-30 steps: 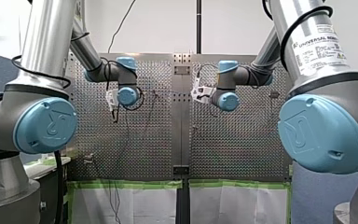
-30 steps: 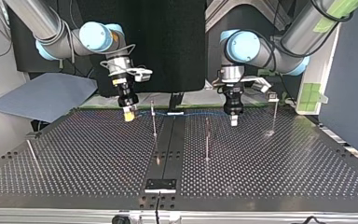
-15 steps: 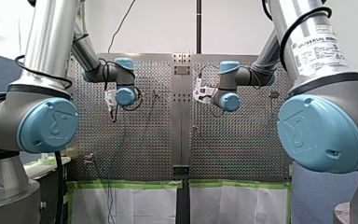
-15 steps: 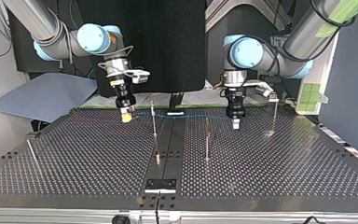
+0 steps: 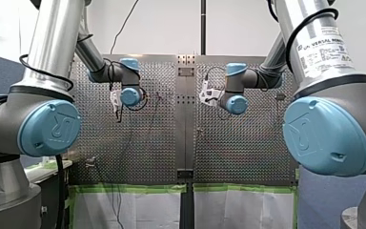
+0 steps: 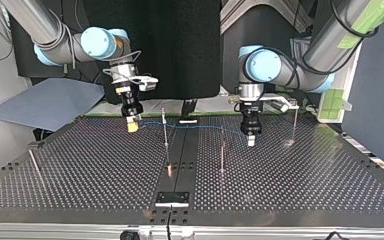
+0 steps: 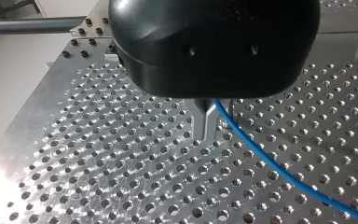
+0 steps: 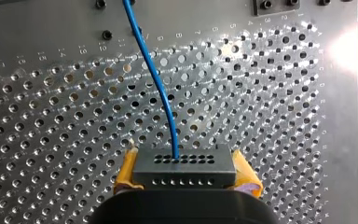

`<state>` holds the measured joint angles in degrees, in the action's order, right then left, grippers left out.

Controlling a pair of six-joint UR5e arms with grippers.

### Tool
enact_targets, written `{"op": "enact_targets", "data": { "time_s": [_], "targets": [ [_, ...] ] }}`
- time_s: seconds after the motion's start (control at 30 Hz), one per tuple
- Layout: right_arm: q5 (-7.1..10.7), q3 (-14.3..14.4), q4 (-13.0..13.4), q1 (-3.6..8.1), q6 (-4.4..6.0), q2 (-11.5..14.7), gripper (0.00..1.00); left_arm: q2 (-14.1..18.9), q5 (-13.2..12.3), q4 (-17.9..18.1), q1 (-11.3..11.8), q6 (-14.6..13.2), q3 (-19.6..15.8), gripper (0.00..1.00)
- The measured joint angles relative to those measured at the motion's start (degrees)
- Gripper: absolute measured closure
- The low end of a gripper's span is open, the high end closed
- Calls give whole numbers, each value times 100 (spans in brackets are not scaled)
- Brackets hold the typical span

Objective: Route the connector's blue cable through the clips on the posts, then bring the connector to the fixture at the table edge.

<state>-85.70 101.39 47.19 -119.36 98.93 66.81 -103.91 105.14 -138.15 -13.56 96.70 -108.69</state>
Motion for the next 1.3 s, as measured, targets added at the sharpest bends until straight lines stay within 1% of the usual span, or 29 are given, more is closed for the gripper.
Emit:
{"op": "enact_targets", "data": {
  "time_s": [0.13,0.27,0.6,0.7,0.87,1.03,1.17,1.3],
  "targets": [
    [0,-14,-9,37,0,-6,100,-128,-57,-66,7,-1,82,100],
    [0,-36,-14,69,-1,-12,100,-248,-122,-38,9,21,129,100],
    [-8,-109,1,174,4,-39,100,-293,-242,-90,62,157,410,100],
    [-10,-177,-15,222,3,-110,100,-346,-284,-143,78,178,499,100],
    [-4,-416,-105,250,-15,-353,100,-550,-328,-296,82,173,715,100],
    [36,-683,-287,248,-30,-587,100,-768,-333,-252,96,232,854,100],
    [86,-884,-461,257,-45,-650,100,-822,-323,-272,123,267,983,100],
    [125,-1066,-569,270,-47,-693,100,-833,-319,-307,156,302,1094,100]
  ]
}}
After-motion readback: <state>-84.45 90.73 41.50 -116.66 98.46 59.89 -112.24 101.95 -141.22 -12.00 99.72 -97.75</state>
